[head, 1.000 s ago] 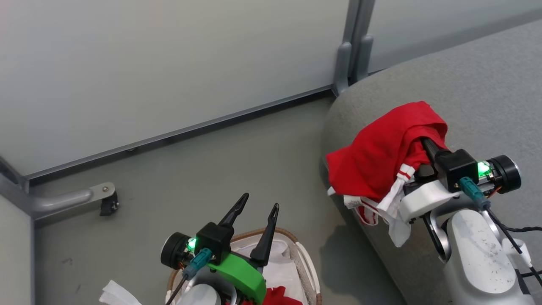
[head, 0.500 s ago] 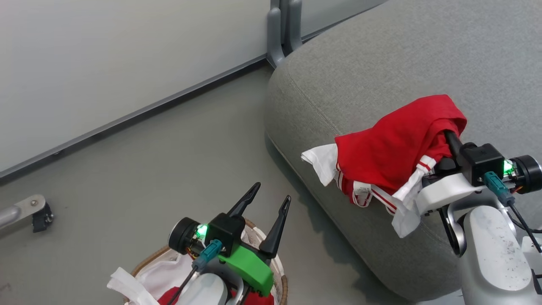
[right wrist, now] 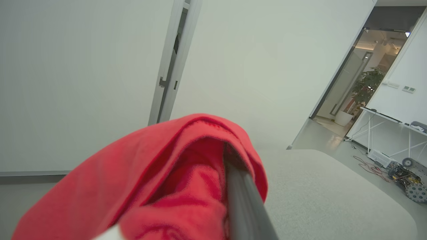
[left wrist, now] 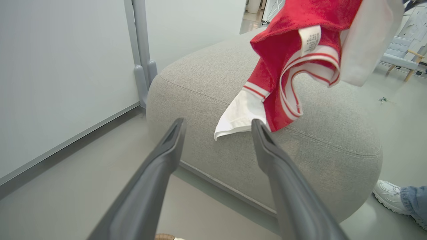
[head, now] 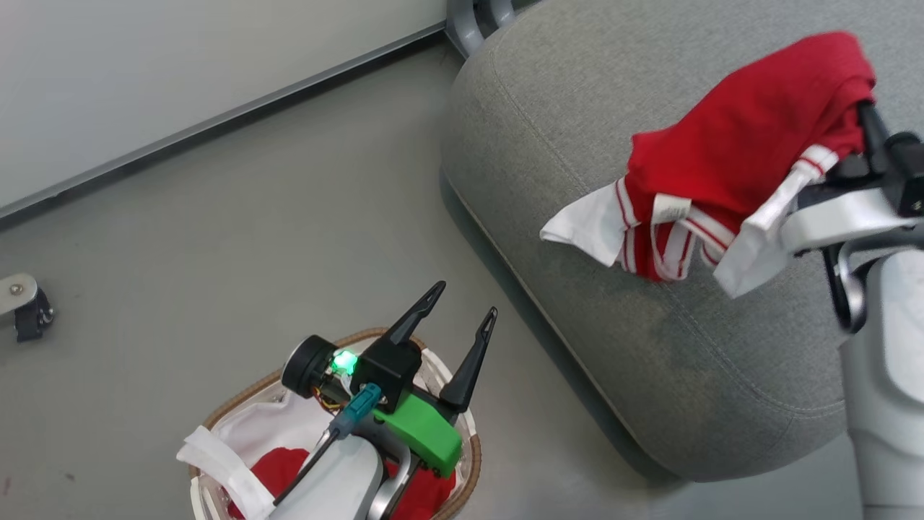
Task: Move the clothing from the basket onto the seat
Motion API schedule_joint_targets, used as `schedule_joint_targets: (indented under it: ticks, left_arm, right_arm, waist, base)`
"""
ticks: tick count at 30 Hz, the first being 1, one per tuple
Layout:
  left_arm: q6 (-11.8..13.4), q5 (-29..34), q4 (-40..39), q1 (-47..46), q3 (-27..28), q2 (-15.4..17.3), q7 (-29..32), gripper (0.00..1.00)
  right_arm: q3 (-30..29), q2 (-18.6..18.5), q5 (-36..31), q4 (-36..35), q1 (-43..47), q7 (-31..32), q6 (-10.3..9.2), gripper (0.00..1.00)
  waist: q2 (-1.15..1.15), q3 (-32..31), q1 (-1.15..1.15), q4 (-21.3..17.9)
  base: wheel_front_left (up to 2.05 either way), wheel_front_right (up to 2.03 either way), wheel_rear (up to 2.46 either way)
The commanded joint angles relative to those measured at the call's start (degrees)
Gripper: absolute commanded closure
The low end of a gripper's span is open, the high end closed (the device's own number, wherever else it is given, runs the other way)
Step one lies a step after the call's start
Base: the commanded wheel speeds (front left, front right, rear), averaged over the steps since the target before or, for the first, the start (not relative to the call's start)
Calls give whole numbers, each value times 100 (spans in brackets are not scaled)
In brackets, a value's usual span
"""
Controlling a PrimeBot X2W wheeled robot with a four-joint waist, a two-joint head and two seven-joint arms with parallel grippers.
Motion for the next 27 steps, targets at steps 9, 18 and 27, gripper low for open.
schedule_joint_targets:
  ticks: [9, 18, 27]
  left_arm:
    - [-9, 132, -104, -445, 62, 395, 5, 0]
    - [137, 250, -681, -670, 163, 755, 226, 0]
    - [309, 278, -1262, -525, 240, 1037, 459, 0]
  right_arm:
    - [-506, -1037, -69, 270, -1744, -28, -8, 100]
    - [-723, -1619, -255, 1181, -2913, -28, -8, 100]
    - [-722, -1465, -361, 1980, -2872, -22, -8, 100]
  waist:
    - [0, 1243, 0, 487]
    - [0, 2199, 0, 685]
    - [0, 2757, 0, 761]
  base:
    - [0, 0, 0]
    - [0, 0, 0]
    - [0, 0, 0]
